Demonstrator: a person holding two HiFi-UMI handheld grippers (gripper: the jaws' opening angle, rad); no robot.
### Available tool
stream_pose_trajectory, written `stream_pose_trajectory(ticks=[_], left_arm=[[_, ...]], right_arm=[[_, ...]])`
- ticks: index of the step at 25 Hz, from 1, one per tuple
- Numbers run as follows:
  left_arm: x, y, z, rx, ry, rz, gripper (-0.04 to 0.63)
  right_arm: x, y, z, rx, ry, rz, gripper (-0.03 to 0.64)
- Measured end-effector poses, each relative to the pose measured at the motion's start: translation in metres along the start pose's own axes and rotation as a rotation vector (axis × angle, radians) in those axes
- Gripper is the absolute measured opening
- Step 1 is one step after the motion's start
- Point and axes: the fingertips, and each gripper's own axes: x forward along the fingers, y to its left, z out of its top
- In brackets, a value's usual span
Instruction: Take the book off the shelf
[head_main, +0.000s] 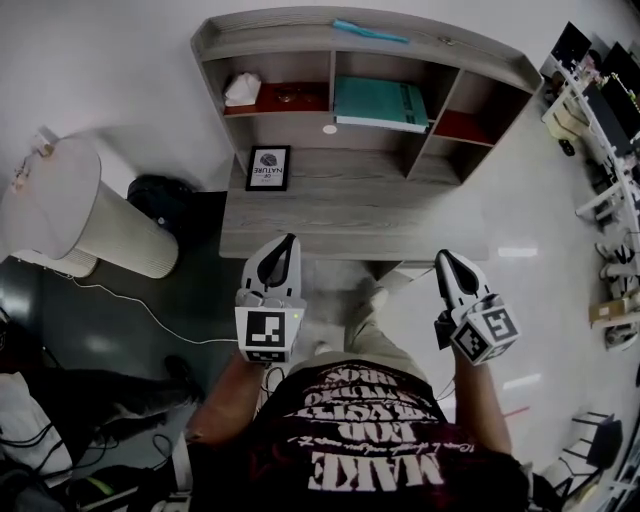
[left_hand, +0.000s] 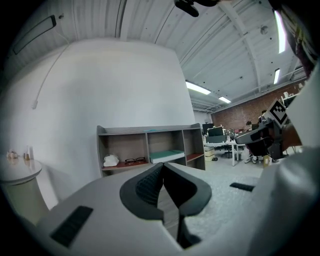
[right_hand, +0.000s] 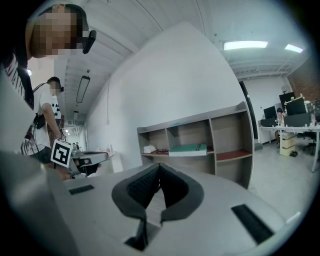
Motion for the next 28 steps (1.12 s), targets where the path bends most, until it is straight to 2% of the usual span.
stream_pose_trajectory(ticks=[4,7,9,15,19,28], left_arm=[[0.019,-0.008,0.012,0.01,-0.009,-0.006,0.008],[0.032,-0.012,0.014,0.052,-0.017,-0.033,0.008],[0.044,-0.006,0.015,0.067,-0.012,-0.023,0.008],[0.086,0.007,0.012,0.045,0.022,0.011,0.008],[0.123,0.012,0.015,0.036,0.024,0.006,0.008],[0.2,0.011,0.012,0.036,0.036,-0.029,0.008]], right_arm=[[0.012,-0.02,-0.003,0.024,-0.001,0.003,0.005],[0.029,-0.032,-0.003,0.061,-0.002,0.02,0.005],[0.046,-0.041,-0.002,0.073,-0.005,0.038,0.005],[0.088,-0.071,-0.003,0.101,0.017,0.072,0.005],[0.114,-0.089,0.001,0.172,0.015,0.126,0.005],[0.17,-0.141,-0.002,0.218,0.088,0.121,0.005]])
